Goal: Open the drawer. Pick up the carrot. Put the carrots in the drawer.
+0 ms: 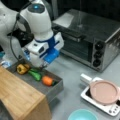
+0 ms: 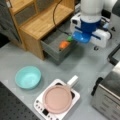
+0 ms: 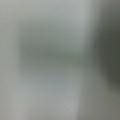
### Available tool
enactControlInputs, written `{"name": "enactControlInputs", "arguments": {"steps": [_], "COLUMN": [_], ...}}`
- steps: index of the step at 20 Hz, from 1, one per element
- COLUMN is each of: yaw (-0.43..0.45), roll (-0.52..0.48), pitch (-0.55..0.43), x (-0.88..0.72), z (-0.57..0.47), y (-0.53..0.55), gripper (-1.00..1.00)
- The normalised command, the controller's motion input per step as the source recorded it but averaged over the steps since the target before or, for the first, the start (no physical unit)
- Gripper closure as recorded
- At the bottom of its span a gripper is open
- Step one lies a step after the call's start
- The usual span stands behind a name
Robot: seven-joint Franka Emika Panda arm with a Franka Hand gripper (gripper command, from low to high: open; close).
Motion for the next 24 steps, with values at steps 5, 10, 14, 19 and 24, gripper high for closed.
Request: {"name": "enactControlInputs", "arguments": {"steps": [5,10,14,19,24], "yaw": [-0.059,-0.027,0.014,0.065,0.112], "roll": [0.098,0.059,0.016,-0.027,-0.057], "pitch": [-0.114,-0.084,-0.061,-0.050,-0.033], "x": [0.00,-0.01,-0.01,-0.01,-0.01], "z": [-0.12,-0.07,-0.04,-0.02,0.02], "y": [0.03,-0.11,-0.23,-0.24,-0.27], "gripper": [-1.00,-1.00,-1.00,-1.00,-1.00]}}
